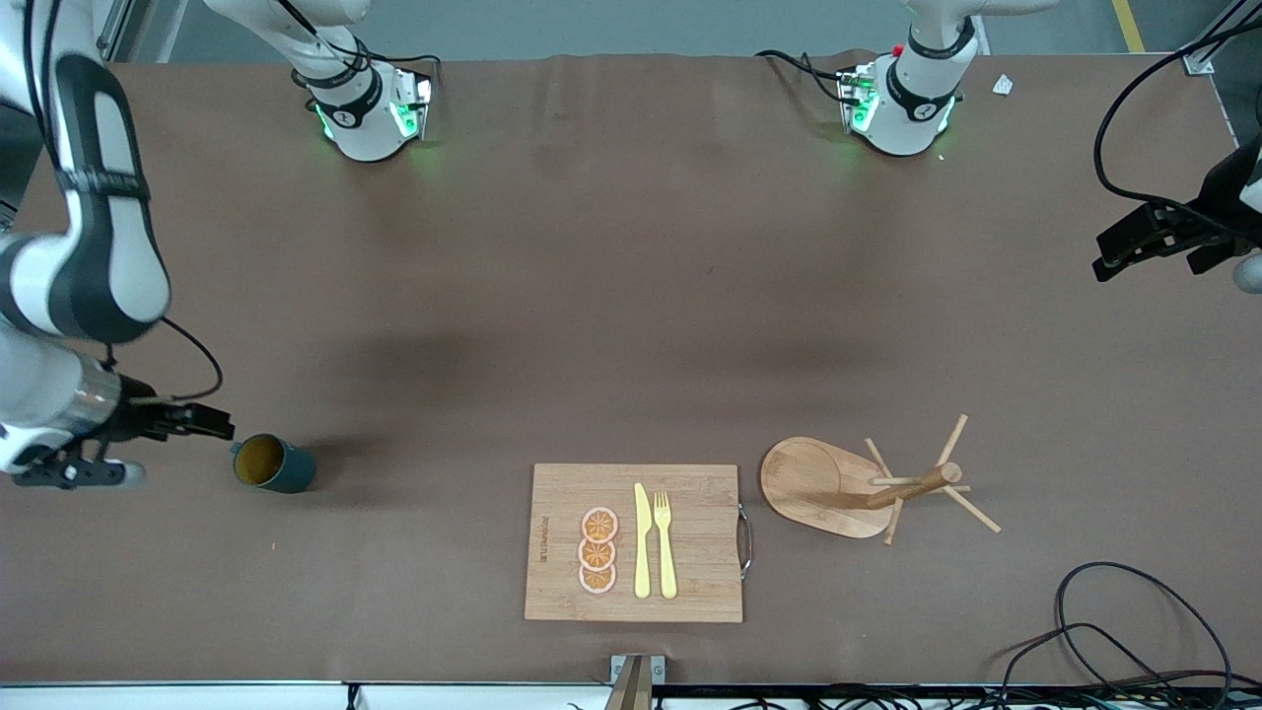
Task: Pass cup and hang on rack
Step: 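Lower the right gripper onto the teal mug and grasp its rim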
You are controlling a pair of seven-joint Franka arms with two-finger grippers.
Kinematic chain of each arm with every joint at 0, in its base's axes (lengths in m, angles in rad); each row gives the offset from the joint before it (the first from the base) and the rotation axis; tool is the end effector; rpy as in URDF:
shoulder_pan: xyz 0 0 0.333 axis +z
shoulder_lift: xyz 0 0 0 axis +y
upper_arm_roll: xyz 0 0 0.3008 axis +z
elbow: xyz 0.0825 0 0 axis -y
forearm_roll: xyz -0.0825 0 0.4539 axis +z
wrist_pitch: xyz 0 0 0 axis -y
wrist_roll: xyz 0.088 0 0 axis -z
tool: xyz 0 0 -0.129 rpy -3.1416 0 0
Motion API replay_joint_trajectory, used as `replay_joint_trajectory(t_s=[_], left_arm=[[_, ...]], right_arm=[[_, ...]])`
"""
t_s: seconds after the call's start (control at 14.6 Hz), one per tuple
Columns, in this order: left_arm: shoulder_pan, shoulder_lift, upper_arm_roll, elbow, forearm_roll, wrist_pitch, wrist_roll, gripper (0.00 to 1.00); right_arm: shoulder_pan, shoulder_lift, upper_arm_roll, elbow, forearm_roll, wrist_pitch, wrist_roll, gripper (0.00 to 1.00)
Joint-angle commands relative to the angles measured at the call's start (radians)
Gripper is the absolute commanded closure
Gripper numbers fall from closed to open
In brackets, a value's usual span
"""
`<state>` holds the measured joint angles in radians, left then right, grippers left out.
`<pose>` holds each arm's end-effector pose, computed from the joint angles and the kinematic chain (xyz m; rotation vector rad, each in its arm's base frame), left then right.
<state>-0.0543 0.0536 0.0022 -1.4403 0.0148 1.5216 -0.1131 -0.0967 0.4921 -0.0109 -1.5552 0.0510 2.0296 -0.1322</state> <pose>0.6355 -0.0312 0.6196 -3.1272 -0.0969 -0.0451 0.7380 -0.0750 0.2938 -3.0994 -0.0044 0.0197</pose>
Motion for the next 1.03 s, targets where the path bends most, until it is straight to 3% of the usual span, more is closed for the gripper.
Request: replay_joint_trajectory(t_s=[0.0,0.48,0.96], left_arm=[[0.002,0.003,0.001,0.015,-0.009,-0.021,0.042,0.00],[0.002,0.005,0.001,0.015,-0.012,-0.020,0.036,0.00],[0.002,0.005,0.002,0.015,-0.033,-0.020,0.013,0.00]], right_arm=[[-0.026,0.131,0.000,0.159,-0.005,-0.025,-0.038,0.00],[-0.053,0.145,0.002,0.161,0.012,-0.022,-0.216,0.00],[-0.049,0.181,0.003,0.123,0.010,0.024,-0.222,0.00]])
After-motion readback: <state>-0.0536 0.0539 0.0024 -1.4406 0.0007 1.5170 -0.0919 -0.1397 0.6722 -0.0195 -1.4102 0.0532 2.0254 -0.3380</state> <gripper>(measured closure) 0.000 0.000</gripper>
